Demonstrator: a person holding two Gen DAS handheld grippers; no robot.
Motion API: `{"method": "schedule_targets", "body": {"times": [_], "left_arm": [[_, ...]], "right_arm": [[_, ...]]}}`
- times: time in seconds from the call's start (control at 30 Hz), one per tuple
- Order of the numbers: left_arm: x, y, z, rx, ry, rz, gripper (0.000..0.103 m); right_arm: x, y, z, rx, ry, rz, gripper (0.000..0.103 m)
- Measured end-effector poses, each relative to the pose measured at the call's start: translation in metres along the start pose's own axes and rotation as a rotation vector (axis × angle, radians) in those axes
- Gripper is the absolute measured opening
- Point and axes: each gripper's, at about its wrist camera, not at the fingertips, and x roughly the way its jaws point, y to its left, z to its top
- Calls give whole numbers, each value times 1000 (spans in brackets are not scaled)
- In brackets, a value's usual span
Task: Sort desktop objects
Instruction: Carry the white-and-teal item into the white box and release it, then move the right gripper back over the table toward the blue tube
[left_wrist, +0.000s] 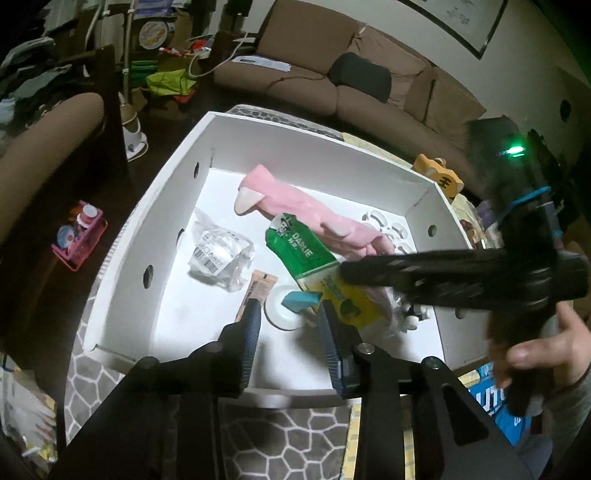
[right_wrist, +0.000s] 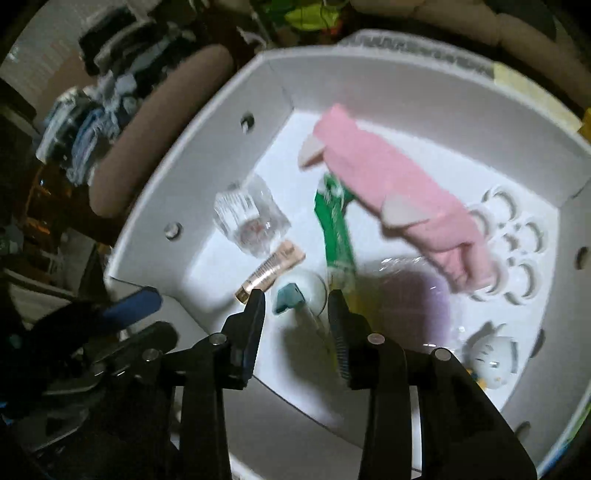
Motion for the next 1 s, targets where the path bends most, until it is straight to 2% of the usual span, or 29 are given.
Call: {"method": "schedule_targets", "body": {"times": [0.07,0.1,0.13,0.2,0.3,0.47,0.63,0.8,1.0], "left_arm": [[-3,-5,0,-5,-4,-1,40],[-5,-8,0,-4,-7,-2,51],[-7,-15,0,3,-13,-4,67],[-10,-29,-1,21,-21,-26,85],[-9,-55,-1,39,-15,-53,94],[-3,-114,-4,111,-9,-94,94],[5,-185,-12,217,-3,-142,94],[19,-255,-22,293,12,-180,94],[38,-311,-48,340,18,-215,94]], "right_arm": [[-19,-3,-2,-7,-30,6,34],[-29,-5,-4,-14,-46,18,36],[-38,-8,-7,-18,-57,20,38],[-58,-15,-16,-36,-85,9,53],[-91,-35,-25,-41,-121,-31,73],[-161,-94,-53,13,-203,-106,75],[-208,-173,-92,148,-245,-156,75],[-219,-224,-133,238,-264,-140,75],[-192,-260,-157,319,-244,-48,74]]}}
